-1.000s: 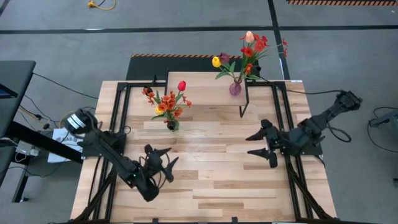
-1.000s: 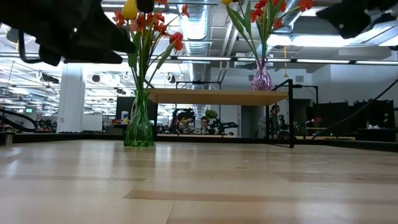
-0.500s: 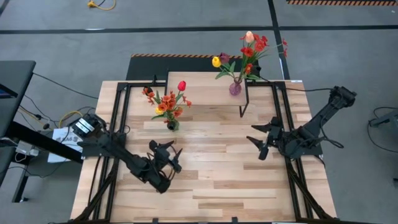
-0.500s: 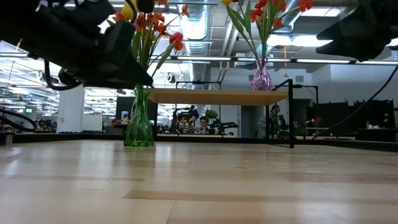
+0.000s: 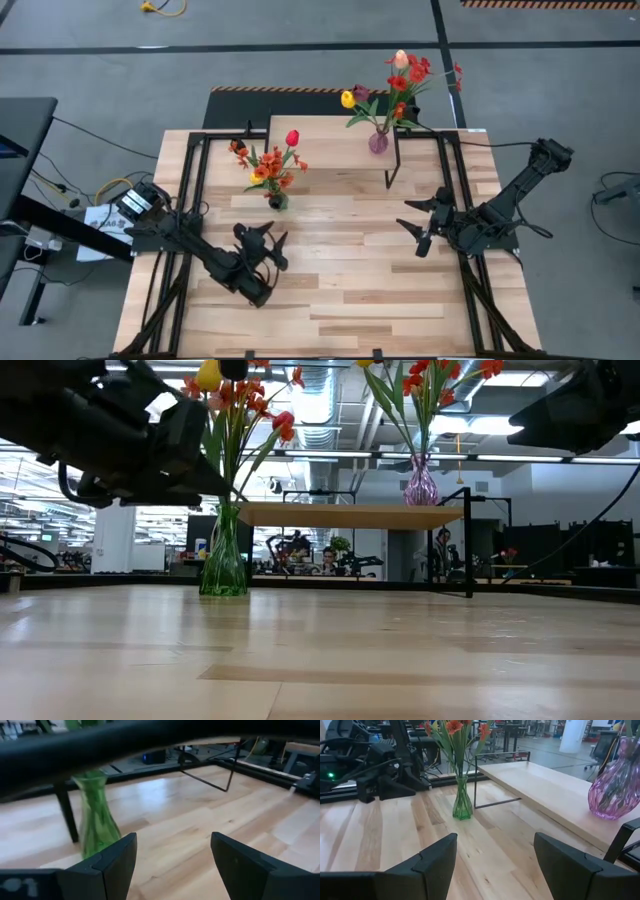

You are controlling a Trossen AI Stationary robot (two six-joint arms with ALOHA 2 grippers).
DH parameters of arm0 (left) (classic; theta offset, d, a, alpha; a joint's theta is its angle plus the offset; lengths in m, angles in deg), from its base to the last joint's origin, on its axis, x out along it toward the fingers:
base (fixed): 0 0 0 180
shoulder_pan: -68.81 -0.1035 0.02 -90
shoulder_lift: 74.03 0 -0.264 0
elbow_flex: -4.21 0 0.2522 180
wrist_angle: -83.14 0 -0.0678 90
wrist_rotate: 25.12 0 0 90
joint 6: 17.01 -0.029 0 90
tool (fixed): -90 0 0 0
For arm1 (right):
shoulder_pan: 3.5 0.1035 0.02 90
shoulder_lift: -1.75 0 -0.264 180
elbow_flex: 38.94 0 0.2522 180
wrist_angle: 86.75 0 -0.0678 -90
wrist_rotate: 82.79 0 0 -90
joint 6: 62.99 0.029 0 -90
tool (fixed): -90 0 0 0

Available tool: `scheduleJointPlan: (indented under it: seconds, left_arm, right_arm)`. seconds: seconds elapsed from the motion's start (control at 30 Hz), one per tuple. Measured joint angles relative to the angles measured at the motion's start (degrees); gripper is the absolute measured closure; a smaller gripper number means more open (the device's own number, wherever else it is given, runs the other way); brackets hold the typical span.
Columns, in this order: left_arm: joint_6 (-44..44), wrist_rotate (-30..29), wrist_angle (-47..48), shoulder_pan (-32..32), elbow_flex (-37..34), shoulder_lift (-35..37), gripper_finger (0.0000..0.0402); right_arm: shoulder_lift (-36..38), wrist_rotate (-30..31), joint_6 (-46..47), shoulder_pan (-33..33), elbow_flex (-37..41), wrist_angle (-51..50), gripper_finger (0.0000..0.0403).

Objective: Pick and place flowers into a vace then onto a shelf
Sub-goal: Put the green vase on the shelf

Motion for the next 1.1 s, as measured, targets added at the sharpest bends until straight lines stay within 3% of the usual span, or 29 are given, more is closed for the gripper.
scheduleJointPlan:
  seconds: [0.27, 0.5, 0.67, 1.1]
  left_arm:
    - [8.4, -5.0, 15.1, 0.0, -0.1, 0.0, 0.0157]
    - [18.2, -6.5, 15.7, 0.2, -5.6, 0.1, 0.0157]
    - [19.0, -9.0, 12.7, -0.1, -8.4, 0.1, 0.0157]
    - [17.4, -9.8, 18.2, -3.8, -8.7, 0.1, 0.0157]
  right_arm:
    - [0.0, 0.0, -5.6, 0.0, 0.0, 2.5, 0.0145]
    - [0.0, 0.0, -17.4, 0.0, 0.0, 8.1, 0.0145]
    - [0.0, 0.0, -23.9, 0.0, 0.0, 12.5, 0.0145]
    - [0.0, 0.0, -26.6, 0.0, 0.0, 12.4, 0.0145]
